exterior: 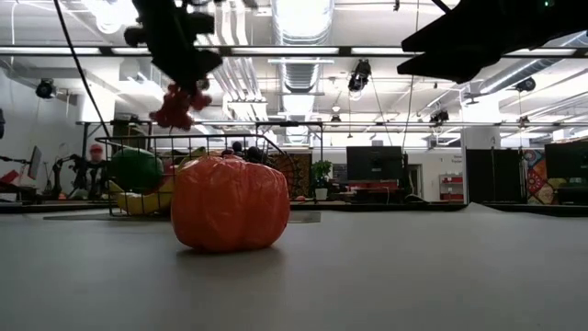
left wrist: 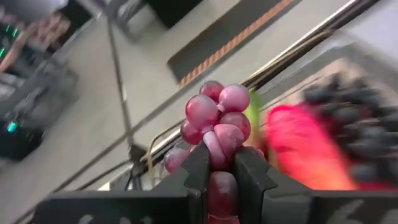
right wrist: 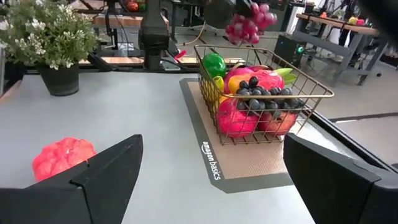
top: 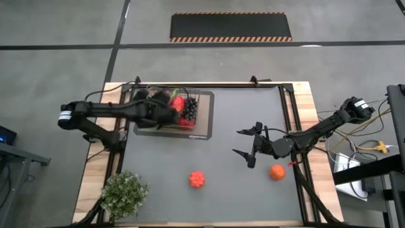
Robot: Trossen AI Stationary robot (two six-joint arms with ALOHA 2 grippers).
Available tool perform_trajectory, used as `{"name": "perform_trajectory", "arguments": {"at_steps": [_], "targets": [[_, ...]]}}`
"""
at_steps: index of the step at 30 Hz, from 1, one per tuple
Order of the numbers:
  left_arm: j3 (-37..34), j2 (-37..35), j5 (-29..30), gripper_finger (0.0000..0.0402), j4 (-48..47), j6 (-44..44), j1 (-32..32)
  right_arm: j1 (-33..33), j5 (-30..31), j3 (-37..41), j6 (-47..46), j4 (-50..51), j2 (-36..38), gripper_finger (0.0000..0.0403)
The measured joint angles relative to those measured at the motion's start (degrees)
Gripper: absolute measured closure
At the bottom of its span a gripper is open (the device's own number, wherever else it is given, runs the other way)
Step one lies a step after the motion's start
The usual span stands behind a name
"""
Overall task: Build produce basket
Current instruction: Put the red grapes into the wire basket
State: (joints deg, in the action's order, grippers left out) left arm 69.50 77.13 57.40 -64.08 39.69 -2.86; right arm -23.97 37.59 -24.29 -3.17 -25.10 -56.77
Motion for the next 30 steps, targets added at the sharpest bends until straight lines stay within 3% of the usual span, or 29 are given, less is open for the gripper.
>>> {"name": "perform_trajectory", "arguments": {"at_steps": [7, 20, 30], "targets": [[-4.3, 2.72, -1.45, 0.0376, 2.5, 0.04, -8.73, 0.01, -0.03, -0.02, -2.98, -1.02, 0.0, 0.0033], [-6.14, 11.33, -1.64, 0.0372, 7.57, -6.03, -11.4, 0.02, 0.05, -2.51, -8.96, -1.36, 0.0, 0.0033], [-6.13, 13.06, -1.64, 0.0295, 8.16, -7.59, -11.45, 0.02, 1.2, -3.58, -10.88, -1.46, 0.0, 0.0033]]}}
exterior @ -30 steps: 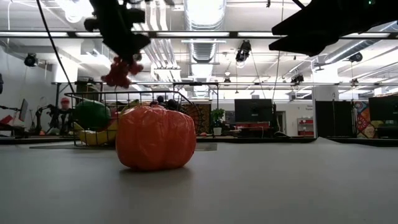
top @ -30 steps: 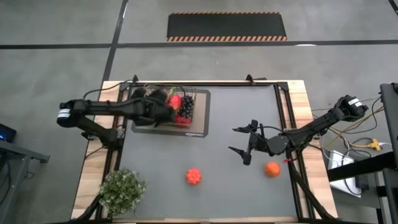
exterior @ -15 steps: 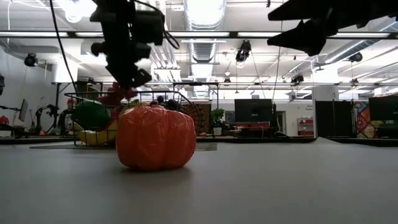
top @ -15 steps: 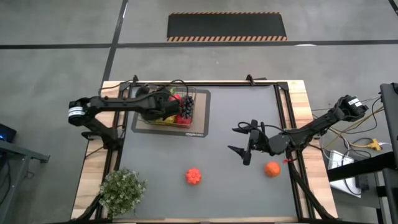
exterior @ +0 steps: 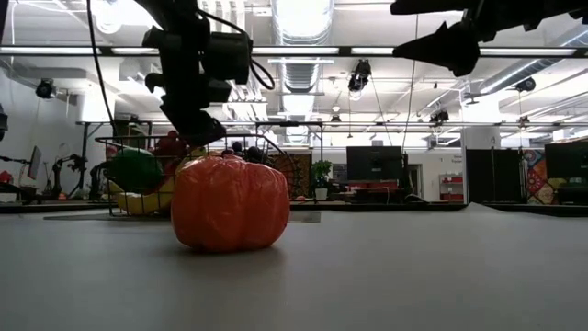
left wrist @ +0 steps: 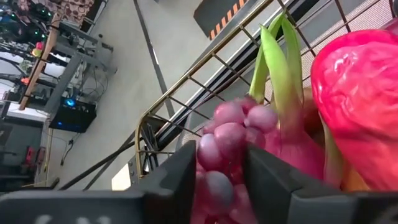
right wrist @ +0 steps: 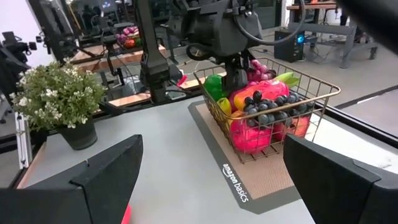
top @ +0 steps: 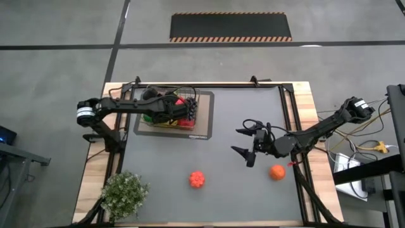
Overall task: Build produce basket
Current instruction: Put the red grapes into the wire basket, then put the orange pumpkin into the wire basket
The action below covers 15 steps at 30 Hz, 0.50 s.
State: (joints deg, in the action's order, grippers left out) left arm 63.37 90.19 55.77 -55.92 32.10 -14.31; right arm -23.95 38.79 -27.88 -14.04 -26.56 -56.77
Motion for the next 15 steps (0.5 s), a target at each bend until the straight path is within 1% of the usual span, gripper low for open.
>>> {"name": "perform_trajectory", "arguments": {"at_steps": [6, 9, 12, 15], "targets": [[0.41, -0.02, 0.0, 0.023, -0.07, -1.86, 0.0, 0.0, 0.43, 0.0, -2.04, 0.06, 0.0, 0.0033], [0.76, -0.24, -0.02, 0.0205, -0.05, -3.85, 0.03, 0.0, 0.41, 0.0, -2.61, 0.06, 0.0, 0.0033], [1.16, -0.62, -0.02, 0.0189, -0.04, -5.8, 0.17, -0.02, 0.36, 0.0, -2.63, 0.08, -0.03, 0.0033], [1.46, -1.68, 0.0, 0.0185, -0.02, -7.41, 0.17, -0.02, 0.18, 0.0, -2.62, 0.11, -0.44, 0.0033]]}}
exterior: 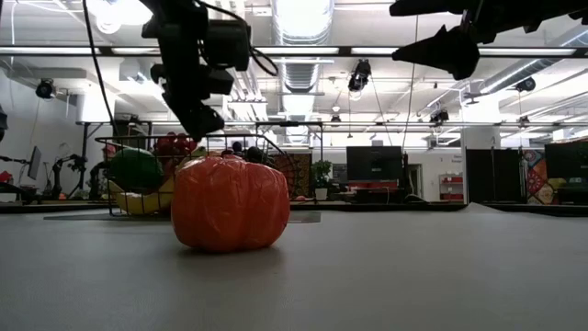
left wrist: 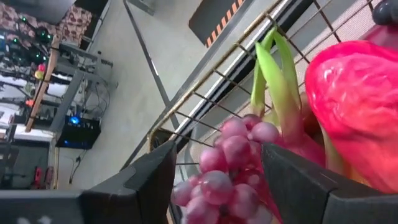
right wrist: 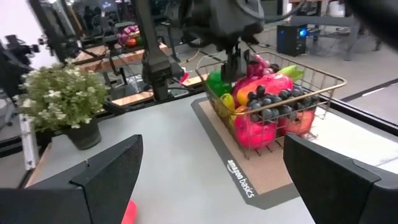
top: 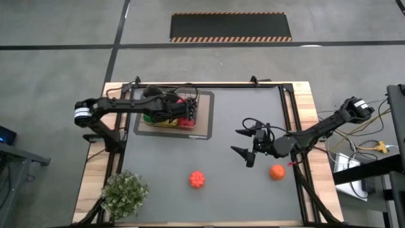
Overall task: Build produce basket
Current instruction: Put the orange pumpkin into the wire basket
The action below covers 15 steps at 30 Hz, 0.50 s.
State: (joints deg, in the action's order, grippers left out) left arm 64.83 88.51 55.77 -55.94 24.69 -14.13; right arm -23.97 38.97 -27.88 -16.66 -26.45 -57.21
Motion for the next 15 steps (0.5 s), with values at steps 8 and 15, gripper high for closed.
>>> {"name": "perform_trajectory", "arguments": {"at_steps": [8, 15], "targets": [[0.03, -6.32, -0.33, 0.0185, -0.03, -1.55, 0.2, -0.15, -4.91, -0.02, -0.98, -1.52, -2.89, 0.0033], [-0.09, -12.38, -1.73, 0.0185, 2.93, -1.74, 6.77, -0.26, -8.25, -1.92, -0.39, -0.68, -7.6, 0.0033]]}}
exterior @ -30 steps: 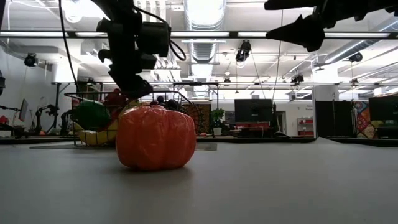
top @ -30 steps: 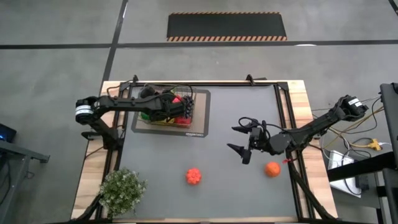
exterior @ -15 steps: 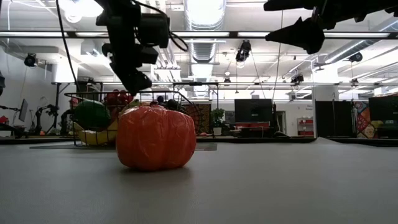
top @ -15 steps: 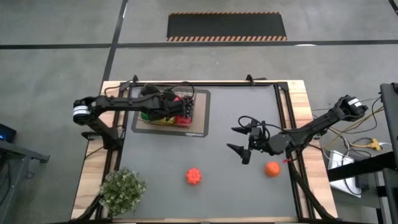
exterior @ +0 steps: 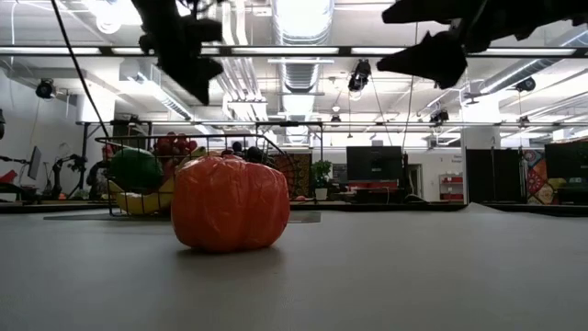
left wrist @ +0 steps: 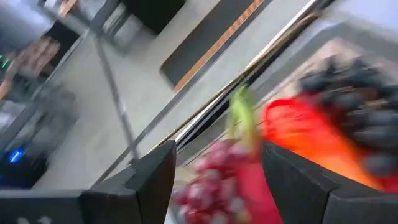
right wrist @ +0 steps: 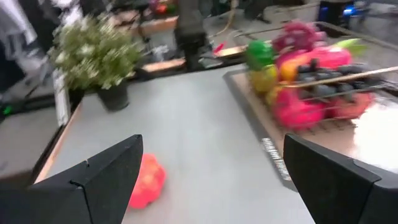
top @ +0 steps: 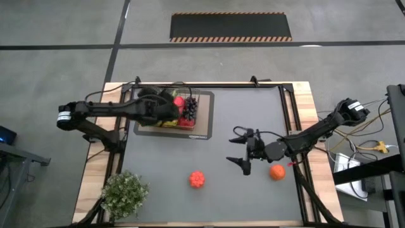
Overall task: Build produce basket
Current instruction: Put the orange pumpkin into the wire basket
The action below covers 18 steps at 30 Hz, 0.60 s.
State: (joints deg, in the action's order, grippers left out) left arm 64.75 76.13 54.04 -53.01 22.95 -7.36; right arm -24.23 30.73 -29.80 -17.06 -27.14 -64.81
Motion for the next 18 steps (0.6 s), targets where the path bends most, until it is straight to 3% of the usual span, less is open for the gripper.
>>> {"name": "perform_trajectory", "arguments": {"at_steps": [4, 8, 12, 15, 18], "targets": [[-0.24, -1.77, -2.16, 0.0185, 4.01, -3.43, 7.48, 0.0, -3.66, -4.19, 3.34, 1.64, -5.87, 0.0033], [-0.7, -2.5, -13.95, 0.0185, 8.06, -9.65, 15.23, -0.11, -7.12, -8.92, 5.64, 6.67, -10.52, 0.0033], [-2.38, -2.05, -27.47, 0.0185, 14.92, -10.29, 22.0, -0.24, -8.87, -12.29, 5.76, 12.44, -13.32, 0.0033], [-3.3, -0.84, -33.02, 0.0185, 19.25, -9.9, 26.38, -0.53, -8.98, -12.93, 6.57, 13.65, -14.08, 0.0033], [-3.72, 1.21, -34.49, 0.0184, 22.57, -8.95, 30.05, -0.66, -9.1, -12.43, 8.2, 13.26, -14.03, 0.0033]]}}
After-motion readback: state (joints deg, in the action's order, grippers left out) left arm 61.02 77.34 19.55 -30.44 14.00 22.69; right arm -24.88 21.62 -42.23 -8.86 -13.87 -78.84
